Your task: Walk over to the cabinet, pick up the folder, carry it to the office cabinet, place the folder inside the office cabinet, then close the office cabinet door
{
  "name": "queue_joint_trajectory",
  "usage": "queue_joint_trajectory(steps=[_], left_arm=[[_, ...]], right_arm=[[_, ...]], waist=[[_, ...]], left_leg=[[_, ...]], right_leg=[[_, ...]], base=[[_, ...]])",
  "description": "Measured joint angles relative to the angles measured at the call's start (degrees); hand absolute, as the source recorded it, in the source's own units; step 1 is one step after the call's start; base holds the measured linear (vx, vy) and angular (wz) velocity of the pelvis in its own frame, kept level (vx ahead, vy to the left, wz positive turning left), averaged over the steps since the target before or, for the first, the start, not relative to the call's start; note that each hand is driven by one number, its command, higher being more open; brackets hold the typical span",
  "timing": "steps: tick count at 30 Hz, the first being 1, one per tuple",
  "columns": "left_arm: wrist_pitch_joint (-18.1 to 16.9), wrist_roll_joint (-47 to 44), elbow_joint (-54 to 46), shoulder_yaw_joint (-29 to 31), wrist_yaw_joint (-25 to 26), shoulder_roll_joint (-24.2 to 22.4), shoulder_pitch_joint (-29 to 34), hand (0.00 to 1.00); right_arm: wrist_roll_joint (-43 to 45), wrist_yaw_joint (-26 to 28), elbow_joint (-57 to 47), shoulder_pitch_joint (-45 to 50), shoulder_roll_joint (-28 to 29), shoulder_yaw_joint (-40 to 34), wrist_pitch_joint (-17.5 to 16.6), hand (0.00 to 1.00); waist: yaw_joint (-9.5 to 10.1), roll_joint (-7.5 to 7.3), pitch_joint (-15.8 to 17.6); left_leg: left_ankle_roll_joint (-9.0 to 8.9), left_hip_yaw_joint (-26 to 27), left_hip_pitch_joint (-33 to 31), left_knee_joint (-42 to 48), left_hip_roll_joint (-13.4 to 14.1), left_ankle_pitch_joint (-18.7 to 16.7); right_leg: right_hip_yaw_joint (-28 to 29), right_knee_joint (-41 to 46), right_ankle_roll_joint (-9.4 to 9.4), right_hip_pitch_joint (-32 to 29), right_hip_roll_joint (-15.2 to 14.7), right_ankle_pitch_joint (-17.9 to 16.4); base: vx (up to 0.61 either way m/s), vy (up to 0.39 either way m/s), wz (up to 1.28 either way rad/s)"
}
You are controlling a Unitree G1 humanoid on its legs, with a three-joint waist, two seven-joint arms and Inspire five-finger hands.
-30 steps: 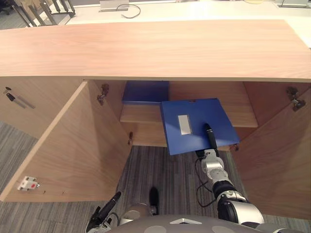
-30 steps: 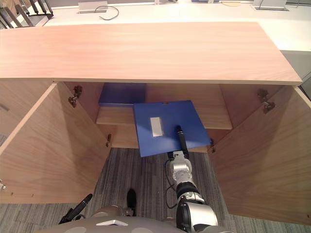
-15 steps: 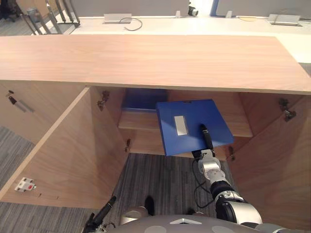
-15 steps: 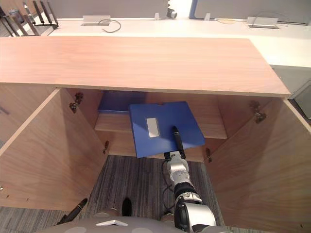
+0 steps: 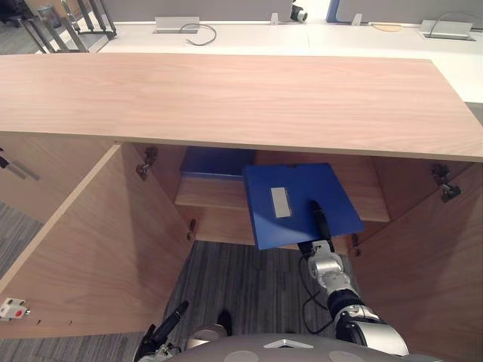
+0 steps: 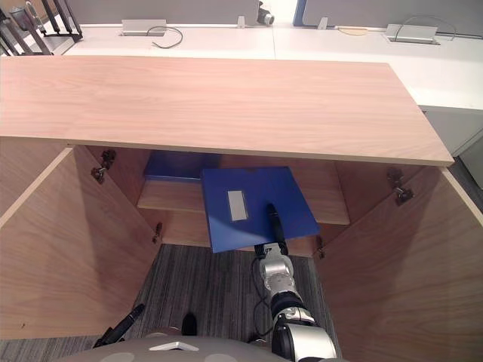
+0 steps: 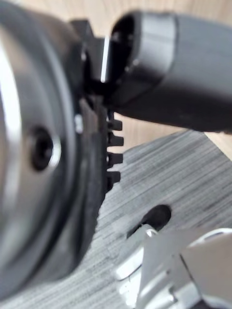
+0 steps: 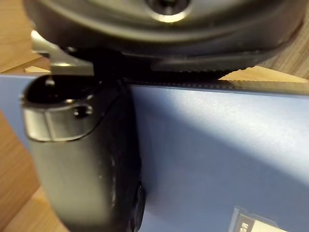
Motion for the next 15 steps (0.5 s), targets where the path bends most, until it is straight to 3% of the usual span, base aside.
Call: queue_joint_trajectory(steps=[3,5,6,8,9,12,15], left_arm=[[0.0,0.0,-1.12,0.09,0.06,0.32,0.02,1.0],[-0.09,-0.09,-3.24,0.13,0.1,0.34,-0.64,1.0],[-0.08,-0.21,-3.66,0.13,0.18,0.21,-1.06,1.0],[-0.12,-0.57,-5.21,0.17,0.64,-0.92,-3.61,1.0],[-0.21,-0.64,-6.01,0.18,0.78,-1.07,-4.02,1.0],[-1.14,-1.23,-8.31,0.99,1.85,-1.24,-6.04,1.0],[-1.33,-1.23,-10.5,3.41,2.16,-3.36,-6.5,1.0]], right_arm=[[0.0,-0.03,-2.92,0.0,0.91,0.03,-0.17,0.0],[0.02,-0.14,-9.07,-0.31,1.69,-0.45,-0.89,0.0],[0.03,-0.23,-11.17,-0.46,1.69,-0.51,-1.25,0.0],[0.64,-0.93,-20.97,-2.5,1.44,-1.18,-3.51,0.0],[1.23,-0.98,-23.29,-3.42,1.5,-1.28,-3.98,0.0],[2.35,-1.2,-31.88,-8.65,1.88,-0.96,-7.18,0.0],[2.37,-2.35,-36.73,-8.9,2.91,-0.93,-9.03,0.0]], waist=[[0.12,-0.11,0.24],[0.14,0.06,2.61],[0.15,0.69,3.64],[-0.04,4.56,8.19],[0.05,4.95,8.67],[0.19,3.91,10.32],[0.04,2.83,10.84]], left_leg=[[0.83,0.36,-0.53,0.57,-0.19,-0.79],[1.54,0.13,-7.74,12.87,0.89,-6.1],[1.64,0.09,-9.74,16.75,1.61,-7.7],[2.44,0.1,-18.34,30.31,4.83,-12.19],[2.84,0.23,-20.79,32.82,5.33,-13.36],[4.08,2.78,-32.52,45.09,5.98,-18.51],[4.51,4.61,-37.93,48.55,6.22,-18.92]], right_leg=[[0.34,-0.18,0.25,-0.54,-0.21,0.17],[0.66,1.53,-0.17,-2.81,-0.36,0.78],[0.65,2.62,-0.24,-3.53,-0.2,0.73],[0.72,13.95,-1.91,-10.73,-0.56,-2.43],[1.08,18.12,-2.02,-14.04,-1.19,-3.99],[4.96,36.48,-2.09,-29.49,-5.73,-11.94],[7.19,42.26,-2.25,-36.92,-7.5,-13.49]], base=[[-0.02,0.034,-0.05],[-0.08,0.046,-0.05],[-0.14,0.086,-0.04],[-0.25,0.149,-0.09],[-0.3,0.143,-0.2],[-0.35,0.096,-0.38],[-0.2,0.052,-0.19]])
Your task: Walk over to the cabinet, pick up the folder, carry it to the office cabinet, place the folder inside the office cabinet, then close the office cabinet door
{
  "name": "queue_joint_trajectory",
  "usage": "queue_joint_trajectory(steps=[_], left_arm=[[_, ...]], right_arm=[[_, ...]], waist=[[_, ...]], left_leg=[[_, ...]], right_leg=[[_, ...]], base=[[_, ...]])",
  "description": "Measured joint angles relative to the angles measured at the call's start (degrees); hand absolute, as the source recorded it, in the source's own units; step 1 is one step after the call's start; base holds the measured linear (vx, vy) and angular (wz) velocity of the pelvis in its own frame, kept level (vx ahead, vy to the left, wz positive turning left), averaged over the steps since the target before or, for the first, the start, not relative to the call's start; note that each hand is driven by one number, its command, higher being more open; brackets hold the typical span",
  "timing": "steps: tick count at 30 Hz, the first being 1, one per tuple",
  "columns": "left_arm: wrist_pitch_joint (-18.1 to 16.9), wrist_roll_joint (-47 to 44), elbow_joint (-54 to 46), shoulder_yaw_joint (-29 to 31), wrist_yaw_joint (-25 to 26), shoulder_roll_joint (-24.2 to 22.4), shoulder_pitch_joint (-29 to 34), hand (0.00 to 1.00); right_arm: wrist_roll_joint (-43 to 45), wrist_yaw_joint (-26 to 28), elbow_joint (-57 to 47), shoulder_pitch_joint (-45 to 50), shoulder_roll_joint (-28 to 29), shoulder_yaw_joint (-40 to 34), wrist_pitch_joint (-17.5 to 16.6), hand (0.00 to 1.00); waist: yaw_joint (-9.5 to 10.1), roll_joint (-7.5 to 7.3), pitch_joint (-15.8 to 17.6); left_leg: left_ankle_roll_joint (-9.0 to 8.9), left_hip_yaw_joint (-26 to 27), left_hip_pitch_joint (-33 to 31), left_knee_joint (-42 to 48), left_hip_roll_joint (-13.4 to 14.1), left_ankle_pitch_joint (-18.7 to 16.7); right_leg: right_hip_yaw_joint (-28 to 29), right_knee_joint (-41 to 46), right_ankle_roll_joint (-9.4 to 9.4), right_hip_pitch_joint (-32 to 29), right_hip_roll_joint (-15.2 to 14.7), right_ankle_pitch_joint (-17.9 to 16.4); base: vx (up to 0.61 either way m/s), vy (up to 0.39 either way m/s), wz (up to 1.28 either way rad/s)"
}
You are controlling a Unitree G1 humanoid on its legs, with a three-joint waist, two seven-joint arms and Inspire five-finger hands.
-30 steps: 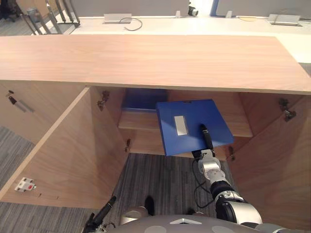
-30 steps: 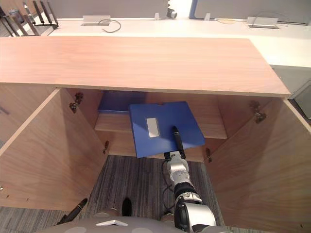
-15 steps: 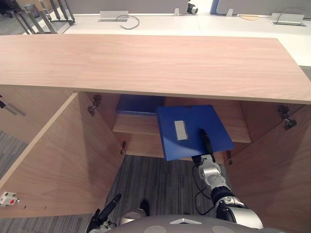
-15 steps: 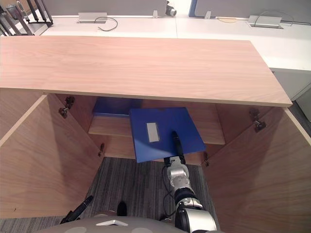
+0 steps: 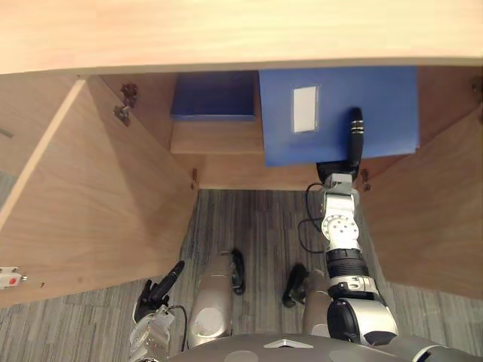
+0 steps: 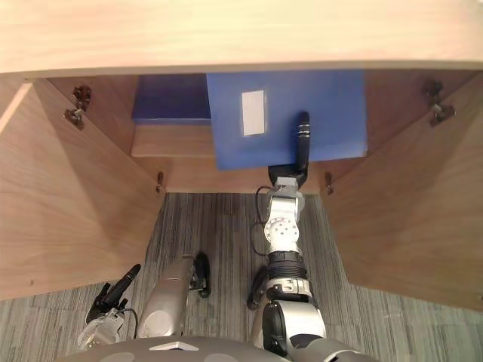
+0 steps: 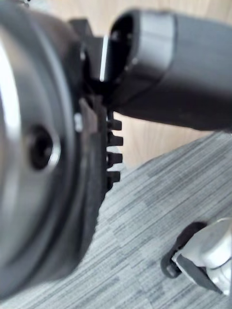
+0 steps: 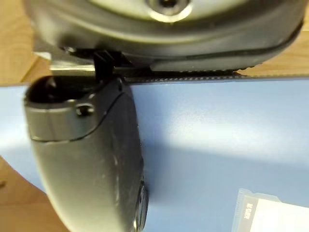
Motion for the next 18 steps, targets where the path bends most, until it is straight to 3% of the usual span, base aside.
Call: queue_joint_trajectory(steps=[4,8,15,18], left_arm=[[-0.04,-0.58,-1.68,0.47,0.31,-1.75,-0.46,1.0],[-0.06,-1.5,-3.11,0.42,0.62,-2.25,-1.31,1.0],[-0.06,-1.52,-5.16,0.4,0.75,-2.26,-1.5,1.0],[-0.06,-1.54,-6.62,0.38,0.73,-2.24,-0.62,1.0]], right_arm=[[1.84,-0.81,-2.92,0.0,-0.09,-0.11,-3.08,0.0],[2.1,-1.27,-5.79,0.02,-0.12,-0.03,-3.78,0.0],[1.97,-4.35,-6.57,-0.08,-1.34,-0.08,-4.41,0.0],[1.97,-6.65,-5.5,-5.49,-4.6,-0.13,-4.44,0.0]], waist=[[-0.11,-0.3,0.16],[0.03,-0.45,0.24],[1.5,-0.51,0.2],[1.42,-0.59,0.12]], left_leg=[[0.29,0.45,-8.6,6.48,0.22,-0.74],[0.6,-0.53,-16.92,13.19,0.55,-2.33],[0.52,-1.33,-22.14,15.96,0.42,-2.57],[0.54,-1.47,-23.42,15.99,0.15,-2.17]], right_leg=[[1.72,8.15,-0.3,-9.55,-2.06,-1.92],[2.38,15.41,-0.81,-17.54,-3.48,-4.11],[2.36,18.81,-1.37,-22.45,-4.38,-5.11],[2.31,19.13,-1.4,-23.72,-4.66,-5.06]], base=[[-0.11,0.029,0.03],[-0.08,0.014,0.11],[-0.04,-0.013,0.07],[-0.03,-0.019,0.05]])
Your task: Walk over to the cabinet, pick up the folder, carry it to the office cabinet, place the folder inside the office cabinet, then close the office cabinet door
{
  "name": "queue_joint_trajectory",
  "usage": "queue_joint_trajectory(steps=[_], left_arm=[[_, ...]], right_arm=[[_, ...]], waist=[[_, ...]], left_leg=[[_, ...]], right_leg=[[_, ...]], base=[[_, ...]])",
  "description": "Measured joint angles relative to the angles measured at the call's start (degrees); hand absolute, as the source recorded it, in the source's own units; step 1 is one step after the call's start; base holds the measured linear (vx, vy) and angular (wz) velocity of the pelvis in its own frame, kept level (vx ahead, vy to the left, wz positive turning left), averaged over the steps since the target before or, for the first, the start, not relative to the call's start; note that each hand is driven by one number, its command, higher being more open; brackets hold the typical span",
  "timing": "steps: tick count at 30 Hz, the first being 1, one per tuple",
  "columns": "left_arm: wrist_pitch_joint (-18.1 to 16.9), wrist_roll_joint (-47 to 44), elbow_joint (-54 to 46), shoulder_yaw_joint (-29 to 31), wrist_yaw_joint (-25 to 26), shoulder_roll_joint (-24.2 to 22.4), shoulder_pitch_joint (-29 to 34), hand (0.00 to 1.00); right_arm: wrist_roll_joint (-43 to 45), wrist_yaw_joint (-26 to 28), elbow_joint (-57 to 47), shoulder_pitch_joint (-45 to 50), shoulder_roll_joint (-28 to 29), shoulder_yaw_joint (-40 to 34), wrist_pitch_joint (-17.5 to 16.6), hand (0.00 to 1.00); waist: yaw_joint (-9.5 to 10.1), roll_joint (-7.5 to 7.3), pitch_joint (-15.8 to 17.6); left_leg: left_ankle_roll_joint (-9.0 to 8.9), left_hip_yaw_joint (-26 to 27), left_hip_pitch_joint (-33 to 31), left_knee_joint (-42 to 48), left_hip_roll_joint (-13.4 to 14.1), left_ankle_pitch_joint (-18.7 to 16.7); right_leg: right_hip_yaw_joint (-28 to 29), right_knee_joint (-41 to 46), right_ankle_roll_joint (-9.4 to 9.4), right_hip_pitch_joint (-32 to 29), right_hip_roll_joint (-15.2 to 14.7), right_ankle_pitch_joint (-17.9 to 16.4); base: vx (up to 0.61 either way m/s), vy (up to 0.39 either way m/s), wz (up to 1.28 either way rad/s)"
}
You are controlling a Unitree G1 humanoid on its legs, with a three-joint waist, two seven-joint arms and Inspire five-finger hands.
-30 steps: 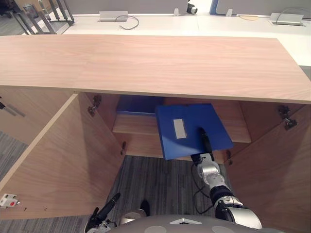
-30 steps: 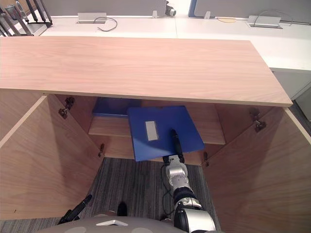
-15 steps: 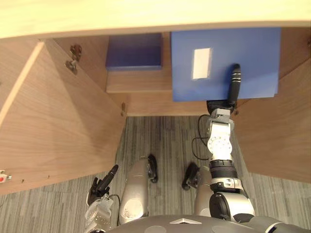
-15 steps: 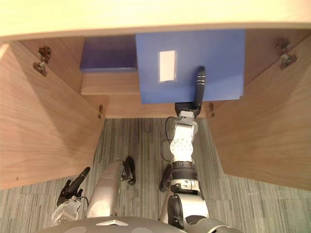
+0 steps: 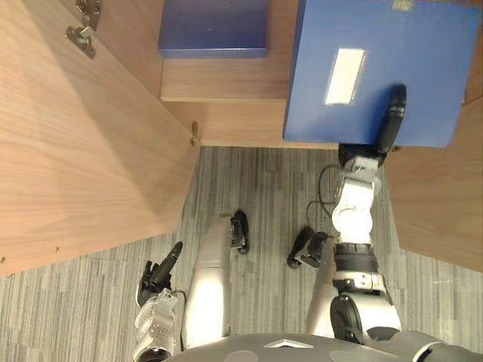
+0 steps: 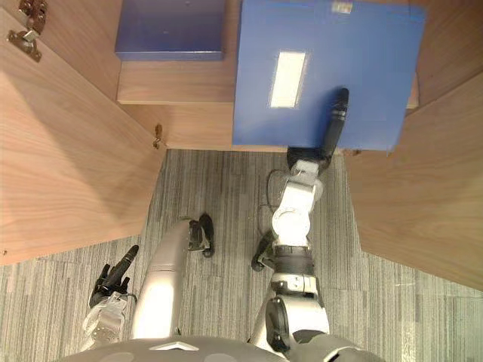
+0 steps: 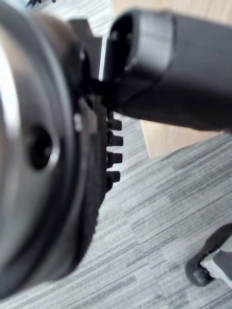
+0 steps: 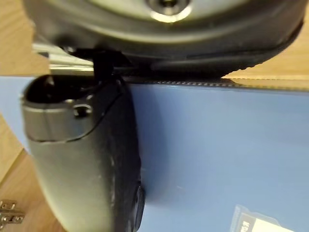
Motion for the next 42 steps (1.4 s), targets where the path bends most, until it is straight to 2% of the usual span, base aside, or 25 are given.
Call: queue_joint_trajectory(steps=[2,3,4,7,10,14,20,23,29,30,35,42], left_arm=[[-0.04,-0.14,-0.14,-0.1,-0.01,0.02,0.37,1.0],[-0.06,-0.6,-0.09,-0.72,0.02,0.09,0.72,1.0],[-0.08,-0.9,-0.06,-1.18,0.0,0.13,0.89,1.0],[-0.18,-2.63,0.02,-2.77,-0.05,0.24,0.89,1.0],[-0.24,-2.74,0.08,-3.51,-0.03,0.28,0.86,1.0],[-1.07,-4.79,-0.16,-3.9,0.04,0.31,0.87,1.0],[-1.12,-4.99,-0.02,-3.93,1.81,0.35,1.19,1.0],[-1.02,-5.0,-0.04,-4.43,2.1,0.39,1.19,1.0],[-1.0,-5.01,0.05,-4.42,2.35,0.4,1.27,1.0],[-0.99,-5.02,0.05,-4.42,2.38,0.41,1.39,1.0],[-0.98,-5.01,-0.06,-4.42,2.37,0.43,1.46,1.0],[-0.64,-5.0,-0.28,-4.41,2.37,0.45,1.47,1.0]], right_arm=[[0.0,-1.0,3.73,-6.56,-3.78,-0.46,-0.01,0.0],[-0.23,-1.77,9.41,-13.86,-7.55,-1.08,0.2,0.0],[-0.51,-2.12,11.99,-16.96,-8.97,-1.52,0.43,0.0],[-0.51,-3.46,20.59,-28.88,-14.75,-5.02,3.03,0.0],[-0.55,-4.52,24.04,-33.92,-16.11,-9.86,4.86,0.0],[-0.37,-7.63,29.85,-36.56,-19.24,-13.24,5.28,0.0],[1.96,-10.66,33.98,-38.92,-21.96,-16.53,4.86,0.0],[4.37,-11.69,33.98,-41.03,-22.78,-18.12,3.61,0.0],[4.42,-12.63,33.99,-42.15,-26.15,-19.61,2.99,0.0],[4.42,-13.04,33.98,-42.23,-26.77,-19.68,2.7,1.0],[4.43,-13.35,33.99,-44.31,-27.38,-19.76,1.5,1.0],[4.48,-13.31,34.0,-45.4,-28.87,-19.66,2.21,1.0]], waist=[[0.03,0.0,-0.01],[0.17,-0.02,-0.02],[0.27,-0.02,-0.02],[1.5,-0.05,-0.06],[2.06,-0.06,-0.09],[2.65,0.06,-0.26],[3.95,0.08,-0.27],[4.97,0.1,-0.28],[5.25,0.32,-0.24],[5.42,0.33,-0.23],[5.4,0.45,-0.24],[5.95,0.55,-0.26]], left_leg=[[0.03,-0.12,-0.72,0.35,0.0,0.09],[0.07,-0.17,-1.24,0.67,-0.01,0.12],[0.09,-0.17,-1.46,0.77,-0.02,0.14],[0.3,-0.96,-3.14,1.72,-0.19,0.34],[0.13,-2.42,-4.11,1.57,-1.31,1.28],[-1.16,-4.46,-4.9,-0.1,-4.5,2.73],[-2.31,-7.23,-7.05,-0.5,-6.19,4.56],[-2.82,-7.66,-8.49,-0.16,-6.2,4.94],[-2.92,-7.61,-10.9,1.1,-5.53,5.21],[-3.14,-7.54,-11.07,1.48,-5.29,5.34],[-3.16,-7.39,-11.48,1.63,-5.1,5.35],[-3.57,-7.68,-11.59,1.63,-4.9,5.6]], right_leg=[[-0.04,0.34,-0.06,-0.61,-0.08,0.08],[-0.03,0.64,-0.07,-1.09,-0.18,0.08],[-0.03,0.76,-0.08,-1.3,-0.24,0.09],[-0.75,1.82,-0.52,-2.33,-0.67,-0.18],[-2.06,2.37,-1.05,-2.27,-1.6,-0.73],[-4.21,3.75,-1.43,-1.85,-4.56,-2.3],[-7.96,5.98,-3.04,-1.68,-6.9,-4.38],[-8.17,7.28,-3.68,-3.05,-7.15,-5.08],[-8.91,9.82,-4.06,-4.55,-8.08,-6.61],[-8.92,10.19,-4.17,-4.65,-8.05,-6.82],[-8.58,10.94,-4.47,-5.52,-8.05,-7.22],[-9.01,11.51,-5.08,-5.53,-7.99,-7.88]], base=[[-0.05,-0.012,0.02],[-0.05,-0.004,0.02],[-0.05,-0.004,0.03],[-0.06,-0.012,0.1],[-0.04,-0.026,0.27],[-0.06,-0.05,0.49],[-0.05,-0.054,0.34],[-0.06,-0.042,0.2],[-0.06,0.001,0.16],[-0.05,0.045,0.01],[-0.04,0.041,0.0],[-0.04,0.046,0.03]])
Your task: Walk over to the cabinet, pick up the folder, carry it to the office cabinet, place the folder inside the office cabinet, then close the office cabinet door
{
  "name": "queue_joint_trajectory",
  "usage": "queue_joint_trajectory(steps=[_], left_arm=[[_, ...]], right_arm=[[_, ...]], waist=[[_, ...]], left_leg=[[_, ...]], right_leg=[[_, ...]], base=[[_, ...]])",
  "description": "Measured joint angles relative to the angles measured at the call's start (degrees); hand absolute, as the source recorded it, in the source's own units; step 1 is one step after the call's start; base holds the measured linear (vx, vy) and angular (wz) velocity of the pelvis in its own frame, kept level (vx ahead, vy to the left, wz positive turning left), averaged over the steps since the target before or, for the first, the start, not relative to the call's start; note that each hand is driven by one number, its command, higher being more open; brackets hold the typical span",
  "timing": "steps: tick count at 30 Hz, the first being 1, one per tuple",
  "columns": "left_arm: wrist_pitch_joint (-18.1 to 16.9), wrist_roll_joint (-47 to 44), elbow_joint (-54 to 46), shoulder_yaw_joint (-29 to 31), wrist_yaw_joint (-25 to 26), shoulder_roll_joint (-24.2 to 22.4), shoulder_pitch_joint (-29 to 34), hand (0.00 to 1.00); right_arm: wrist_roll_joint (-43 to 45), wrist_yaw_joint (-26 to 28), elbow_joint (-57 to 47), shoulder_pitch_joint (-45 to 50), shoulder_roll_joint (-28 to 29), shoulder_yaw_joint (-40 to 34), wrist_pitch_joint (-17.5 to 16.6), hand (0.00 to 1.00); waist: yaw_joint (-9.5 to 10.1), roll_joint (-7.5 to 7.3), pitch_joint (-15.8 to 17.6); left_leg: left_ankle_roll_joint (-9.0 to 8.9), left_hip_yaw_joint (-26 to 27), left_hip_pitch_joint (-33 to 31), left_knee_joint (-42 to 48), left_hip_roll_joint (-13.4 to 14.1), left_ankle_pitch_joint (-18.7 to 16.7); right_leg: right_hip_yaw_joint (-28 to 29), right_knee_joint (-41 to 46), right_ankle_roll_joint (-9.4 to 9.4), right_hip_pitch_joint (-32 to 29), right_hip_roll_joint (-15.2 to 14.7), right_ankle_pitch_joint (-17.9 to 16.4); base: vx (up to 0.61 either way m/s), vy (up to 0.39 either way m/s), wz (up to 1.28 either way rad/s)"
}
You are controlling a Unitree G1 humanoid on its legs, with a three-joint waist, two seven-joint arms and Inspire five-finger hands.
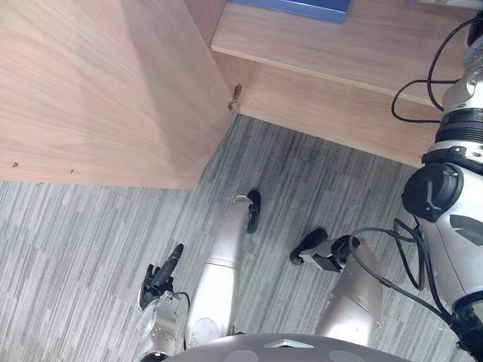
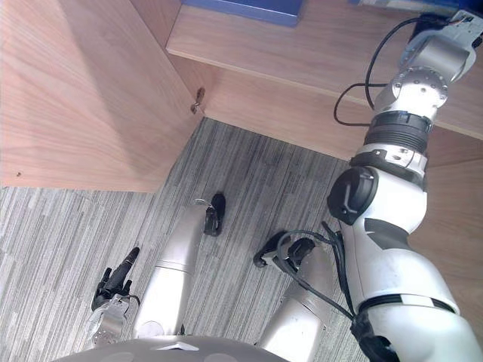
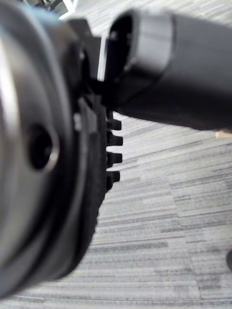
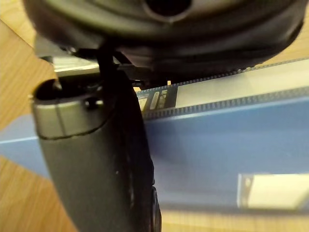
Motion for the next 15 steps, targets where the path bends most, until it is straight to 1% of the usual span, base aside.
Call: queue_joint_trajectory(steps=[2,9,15], left_arm=[[0.83,0.0,-0.71,0.01,0.0,0.0,0.03,1.0],[0.97,0.0,-2.18,0.11,-0.08,0.07,0.76,1.0],[1.86,0.0,-2.16,0.11,-0.33,0.07,1.43,1.0]], right_arm=[[0.01,0.0,0.0,-0.48,0.0,0.0,0.0,1.0],[-0.06,0.12,0.67,-1.18,0.01,-0.02,0.56,1.0],[-0.24,0.32,3.14,-0.94,0.05,-0.05,3.12,1.0]], waist=[[0.06,0.01,0.0],[0.11,0.02,-0.01],[0.08,0.03,-0.02]], left_leg=[[-0.02,-0.07,-0.02,0.0,0.03,0.02],[0.03,0.44,0.0,0.0,0.89,0.09],[-0.32,0.75,0.45,-0.08,1.06,0.31]], right_leg=[[-0.06,0.08,-0.06,0.0,0.01,-0.07],[-0.1,0.07,-0.07,0.0,0.15,-0.1],[0.24,0.0,-0.07,0.11,0.28,-0.09]], base=[[-0.03,0.076,0.01],[-0.03,0.07,0.0],[-0.03,0.075,-0.02]])
